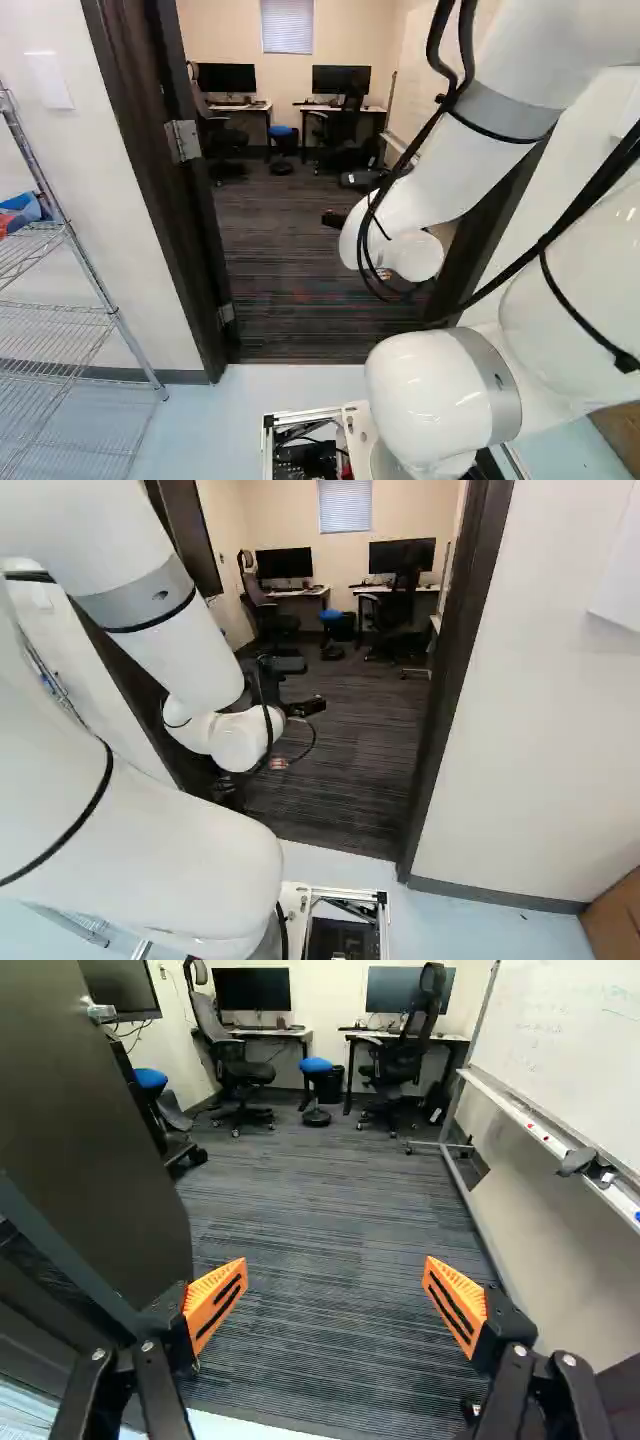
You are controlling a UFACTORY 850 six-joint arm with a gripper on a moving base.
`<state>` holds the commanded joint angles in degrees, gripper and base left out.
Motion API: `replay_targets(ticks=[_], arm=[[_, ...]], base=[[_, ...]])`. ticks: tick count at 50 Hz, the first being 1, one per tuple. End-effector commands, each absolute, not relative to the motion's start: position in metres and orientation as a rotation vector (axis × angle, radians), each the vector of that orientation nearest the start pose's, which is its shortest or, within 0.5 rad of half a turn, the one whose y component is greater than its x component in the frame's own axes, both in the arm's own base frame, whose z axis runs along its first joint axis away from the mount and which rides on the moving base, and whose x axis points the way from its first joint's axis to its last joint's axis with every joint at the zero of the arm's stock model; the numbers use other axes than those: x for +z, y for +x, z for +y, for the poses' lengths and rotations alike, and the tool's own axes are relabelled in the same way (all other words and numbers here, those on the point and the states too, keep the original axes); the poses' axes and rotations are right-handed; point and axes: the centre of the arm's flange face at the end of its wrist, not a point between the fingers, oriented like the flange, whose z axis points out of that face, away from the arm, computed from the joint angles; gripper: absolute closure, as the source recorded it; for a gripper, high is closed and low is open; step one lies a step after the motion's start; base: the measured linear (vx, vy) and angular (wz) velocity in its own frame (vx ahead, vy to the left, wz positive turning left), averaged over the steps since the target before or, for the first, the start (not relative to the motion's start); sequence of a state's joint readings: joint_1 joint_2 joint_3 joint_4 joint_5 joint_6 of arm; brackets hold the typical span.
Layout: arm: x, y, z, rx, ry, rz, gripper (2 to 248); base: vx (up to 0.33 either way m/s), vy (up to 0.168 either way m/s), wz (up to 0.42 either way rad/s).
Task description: Open the door and move inside
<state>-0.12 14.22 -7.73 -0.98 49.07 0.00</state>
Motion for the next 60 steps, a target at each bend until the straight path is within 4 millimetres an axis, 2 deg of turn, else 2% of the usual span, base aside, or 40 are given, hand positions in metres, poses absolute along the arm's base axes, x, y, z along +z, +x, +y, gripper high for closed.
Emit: replay_targets(ticks=[22, 60], arm=[[0.366, 0.271, 0.0, -1.824, -2.557, -0.001, 3], [0.366, 0.27, 0.0, -1.824, -2.558, 0.0, 3]], base=[[0.0, 0.0, 0.0], [0.006, 0.001, 0.005]])
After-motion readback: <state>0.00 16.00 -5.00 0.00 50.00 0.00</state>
